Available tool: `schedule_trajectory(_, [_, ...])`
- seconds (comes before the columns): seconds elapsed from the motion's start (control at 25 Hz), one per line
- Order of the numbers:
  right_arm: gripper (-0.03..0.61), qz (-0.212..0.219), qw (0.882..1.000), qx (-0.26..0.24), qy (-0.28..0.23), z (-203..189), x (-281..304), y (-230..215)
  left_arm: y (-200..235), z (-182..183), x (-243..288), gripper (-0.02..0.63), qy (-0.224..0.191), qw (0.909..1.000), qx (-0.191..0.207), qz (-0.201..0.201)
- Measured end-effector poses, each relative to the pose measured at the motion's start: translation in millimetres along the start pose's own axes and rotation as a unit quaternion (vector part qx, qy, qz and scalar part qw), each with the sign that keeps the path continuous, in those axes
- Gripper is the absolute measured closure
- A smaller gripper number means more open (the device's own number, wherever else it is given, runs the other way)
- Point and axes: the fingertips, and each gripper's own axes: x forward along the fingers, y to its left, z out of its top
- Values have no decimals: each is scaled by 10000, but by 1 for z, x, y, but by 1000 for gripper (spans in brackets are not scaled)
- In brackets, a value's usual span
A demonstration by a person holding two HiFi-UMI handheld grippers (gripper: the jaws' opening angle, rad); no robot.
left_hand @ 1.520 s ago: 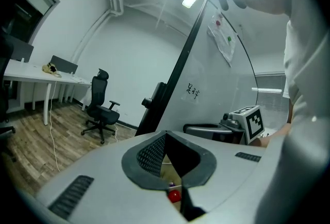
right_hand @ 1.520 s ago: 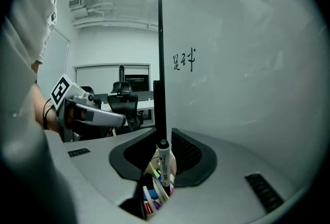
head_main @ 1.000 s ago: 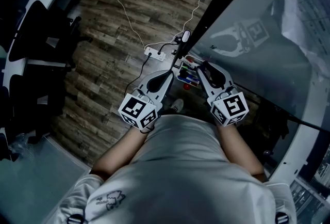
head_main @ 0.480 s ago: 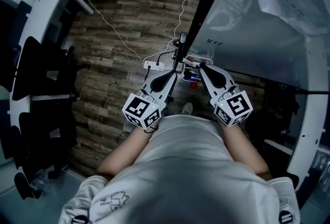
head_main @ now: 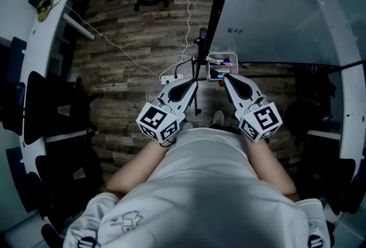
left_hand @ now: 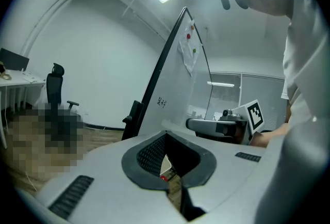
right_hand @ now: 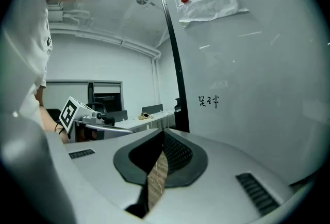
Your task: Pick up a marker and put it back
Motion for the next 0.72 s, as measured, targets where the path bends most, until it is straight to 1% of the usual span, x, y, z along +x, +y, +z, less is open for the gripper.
schedule_trajectory(0.08, [568,-171,9998,63,-49,0,-7,8,-6,0,-7,609,47,9998,51,-162])
schedule_trajectory(0.24, [568,-358,9992,65,-183,-2,-17,26,-15,-3,-19,609,131,9989,129,-442])
schedule_trajectory(0.4, [568,-580,9980,134,-219,-6,-31,40,-25,-10,-29,609,237,9976,145,-636])
schedule_trajectory(0.6, [568,-735,9967,145,-324,-6,-51,48,-44,-11,-35,609,228,9961,245,-818])
schedule_trajectory(0.72, [568,-773,9962,188,-367,-6,-69,53,-67,-17,-36,609,284,9947,279,-943])
